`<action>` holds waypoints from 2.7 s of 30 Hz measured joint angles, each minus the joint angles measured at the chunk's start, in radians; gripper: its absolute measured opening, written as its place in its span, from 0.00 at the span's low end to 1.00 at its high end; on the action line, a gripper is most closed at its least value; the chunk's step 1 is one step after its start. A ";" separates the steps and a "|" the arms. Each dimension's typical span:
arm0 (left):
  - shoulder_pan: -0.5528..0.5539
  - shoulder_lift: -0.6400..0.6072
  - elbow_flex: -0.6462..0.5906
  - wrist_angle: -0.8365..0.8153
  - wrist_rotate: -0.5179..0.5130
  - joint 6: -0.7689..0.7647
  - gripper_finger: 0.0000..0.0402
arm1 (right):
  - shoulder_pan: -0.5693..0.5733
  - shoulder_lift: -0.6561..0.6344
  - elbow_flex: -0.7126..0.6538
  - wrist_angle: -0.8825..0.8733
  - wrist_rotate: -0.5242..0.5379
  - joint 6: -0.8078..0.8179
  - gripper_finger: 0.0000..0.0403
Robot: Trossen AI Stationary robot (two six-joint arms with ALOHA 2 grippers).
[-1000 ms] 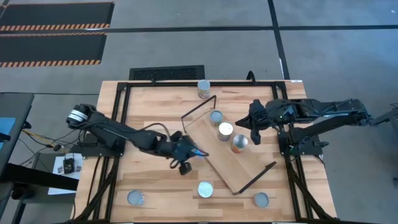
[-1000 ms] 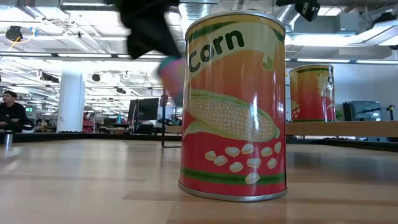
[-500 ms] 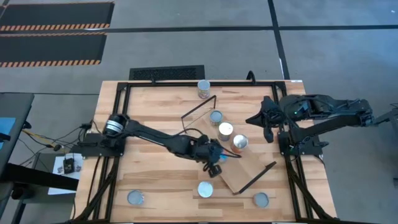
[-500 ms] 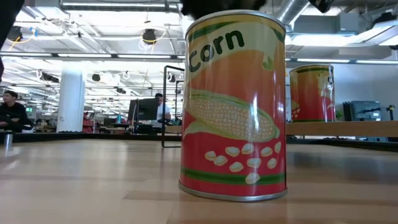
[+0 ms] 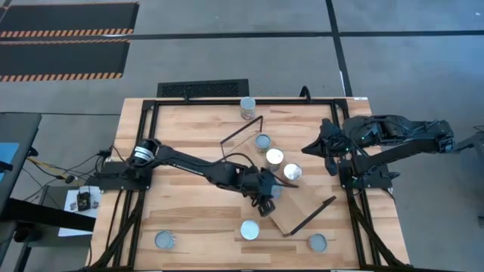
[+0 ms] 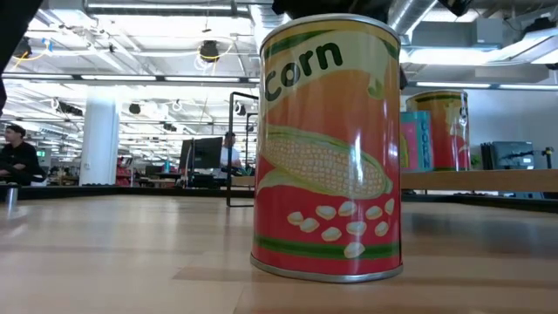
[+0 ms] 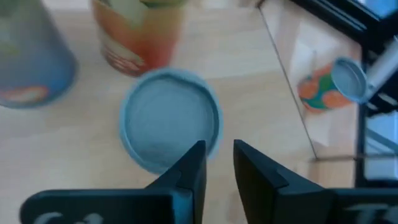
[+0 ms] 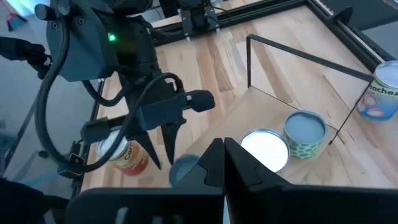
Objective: Pick and place cans onto a shelf
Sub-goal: Put the canned mixed vegetables on the shelf
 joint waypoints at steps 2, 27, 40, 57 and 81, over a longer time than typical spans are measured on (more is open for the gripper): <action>-0.006 0.000 0.000 -0.005 0.011 0.030 0.20 | 0.000 0.000 0.000 -0.004 0.000 -0.010 0.03; -0.114 -0.732 -0.887 0.663 -0.105 0.087 0.00 | 0.290 0.493 0.297 -0.193 0.015 0.266 0.06; -0.121 -1.100 -1.183 0.830 -0.132 0.124 0.00 | 0.333 0.865 0.491 -0.283 0.015 0.424 0.42; -0.121 -1.434 -1.226 0.501 -0.263 0.133 0.00 | 0.253 1.063 0.532 -0.418 0.016 0.482 0.40; -0.121 -1.459 -1.226 0.424 -0.261 0.132 0.00 | 0.226 1.083 0.521 -0.421 -0.140 0.443 0.02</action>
